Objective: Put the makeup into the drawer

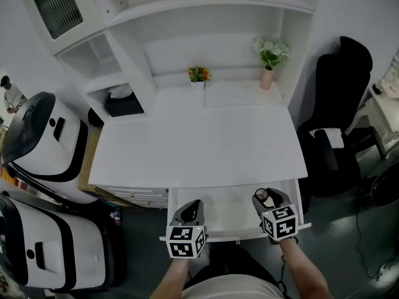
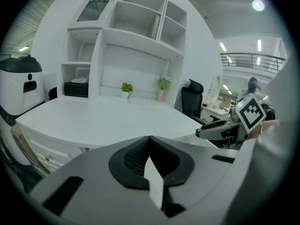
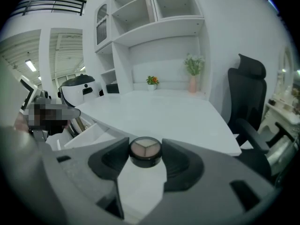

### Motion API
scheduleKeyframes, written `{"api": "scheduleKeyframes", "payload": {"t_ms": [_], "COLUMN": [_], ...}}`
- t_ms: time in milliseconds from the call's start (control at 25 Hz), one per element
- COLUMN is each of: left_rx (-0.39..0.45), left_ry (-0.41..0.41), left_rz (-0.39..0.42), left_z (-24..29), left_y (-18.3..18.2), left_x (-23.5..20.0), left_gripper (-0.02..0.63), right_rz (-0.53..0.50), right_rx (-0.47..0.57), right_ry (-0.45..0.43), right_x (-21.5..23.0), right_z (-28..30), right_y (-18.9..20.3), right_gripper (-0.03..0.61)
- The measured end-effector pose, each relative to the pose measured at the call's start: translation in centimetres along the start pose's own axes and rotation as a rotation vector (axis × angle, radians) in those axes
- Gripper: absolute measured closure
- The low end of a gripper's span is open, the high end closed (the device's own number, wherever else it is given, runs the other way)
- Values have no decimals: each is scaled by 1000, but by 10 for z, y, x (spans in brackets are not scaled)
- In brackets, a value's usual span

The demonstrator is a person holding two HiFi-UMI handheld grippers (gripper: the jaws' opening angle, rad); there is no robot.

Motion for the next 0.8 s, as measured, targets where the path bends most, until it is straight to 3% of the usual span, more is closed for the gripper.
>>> {"api": "scheduleKeyframes", "payload": {"t_ms": [800], "left_rx": [-23], "left_ry": [134], "left_rz": [77], "left_z": [-8], "left_y": [12], "left_x": [29], "left_gripper": [614], "right_rz": [60], "right_rx": [7], "right_ry": [50], "right_x": [-26], "right_z": [-47], "right_y": [41], "right_gripper": [357]}}
Point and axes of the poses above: the fingertips, and each gripper's own axes: z forward along the fingers, x to its right, y out of its underside, the point moved 4 cm from there along -z, backward along the fingers, and after that the axes turned 1 degree about z, right-handed, at the moved point
